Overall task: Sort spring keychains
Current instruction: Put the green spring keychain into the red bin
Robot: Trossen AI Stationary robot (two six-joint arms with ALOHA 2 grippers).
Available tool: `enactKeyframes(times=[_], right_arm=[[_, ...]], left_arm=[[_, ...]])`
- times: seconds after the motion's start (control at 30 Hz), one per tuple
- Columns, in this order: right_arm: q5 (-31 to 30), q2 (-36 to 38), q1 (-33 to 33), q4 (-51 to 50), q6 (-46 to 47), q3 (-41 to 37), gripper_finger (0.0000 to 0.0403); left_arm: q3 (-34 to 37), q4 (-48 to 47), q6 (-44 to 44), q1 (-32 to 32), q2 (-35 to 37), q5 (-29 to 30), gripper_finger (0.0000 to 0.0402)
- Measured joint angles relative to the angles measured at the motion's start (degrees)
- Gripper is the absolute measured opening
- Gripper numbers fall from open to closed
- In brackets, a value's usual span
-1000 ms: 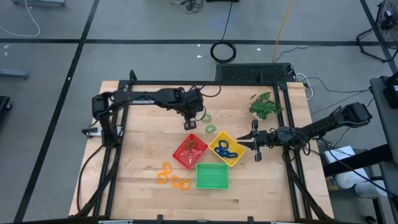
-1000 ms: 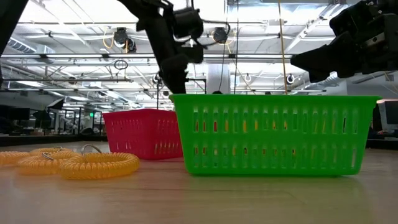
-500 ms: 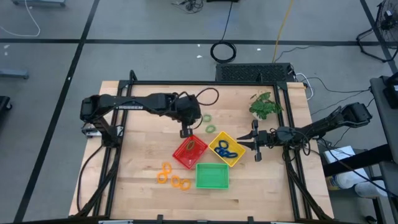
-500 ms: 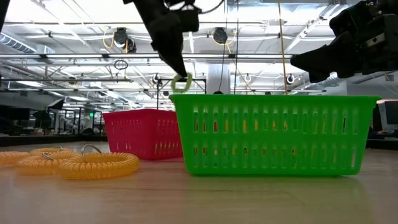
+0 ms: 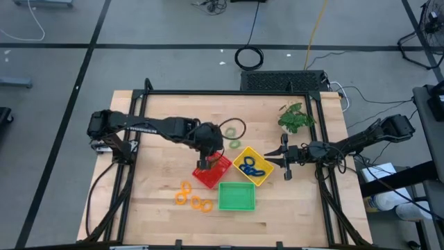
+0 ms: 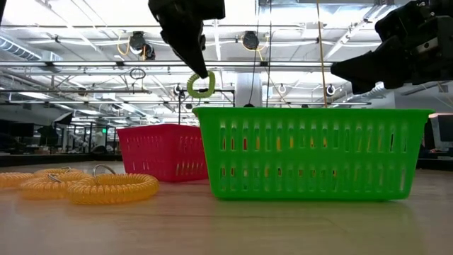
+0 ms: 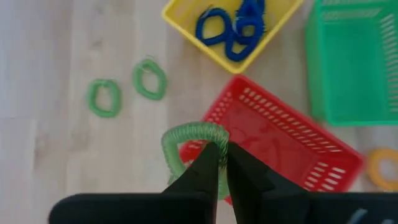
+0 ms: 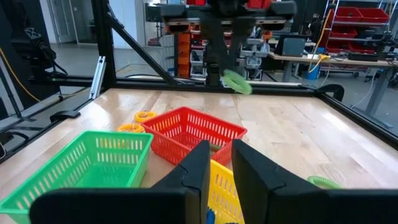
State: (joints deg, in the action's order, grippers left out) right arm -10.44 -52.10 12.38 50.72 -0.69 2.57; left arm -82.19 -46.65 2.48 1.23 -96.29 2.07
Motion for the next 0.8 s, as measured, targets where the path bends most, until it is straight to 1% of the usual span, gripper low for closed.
enactKeyframes(times=[0.1, 0.3, 0.57, 0.67, 0.8], right_arm=[[0.01, 0.00, -0.02, 0.02, 0.00, 0.00, 0.0057], [0.01, 0.00, 0.00, -0.01, 0.00, -0.01, 0.0057], [0.02, 0.00, 0.00, 0.00, 0.00, -0.02, 0.0057], [0.02, 0.00, 0.00, 0.00, 0.00, 0.00, 0.0057], [0.01, 0.00, -0.01, -0.01, 0.00, -0.01, 0.0057]], left_arm=[[0.00, 0.02, -1.09, 1.80, 0.00, 0.02, 0.0027], [0.00, -0.04, -3.00, 5.05, 0.00, -0.92, 0.0006], [0.00, -1.49, -5.61, 8.57, 0.00, -1.00, 0.0035], [0.02, -1.75, -6.05, 9.50, 0.00, -1.02, 0.0035], [0.02, -1.81, -6.05, 10.34, 0.00, -1.09, 0.0021]])
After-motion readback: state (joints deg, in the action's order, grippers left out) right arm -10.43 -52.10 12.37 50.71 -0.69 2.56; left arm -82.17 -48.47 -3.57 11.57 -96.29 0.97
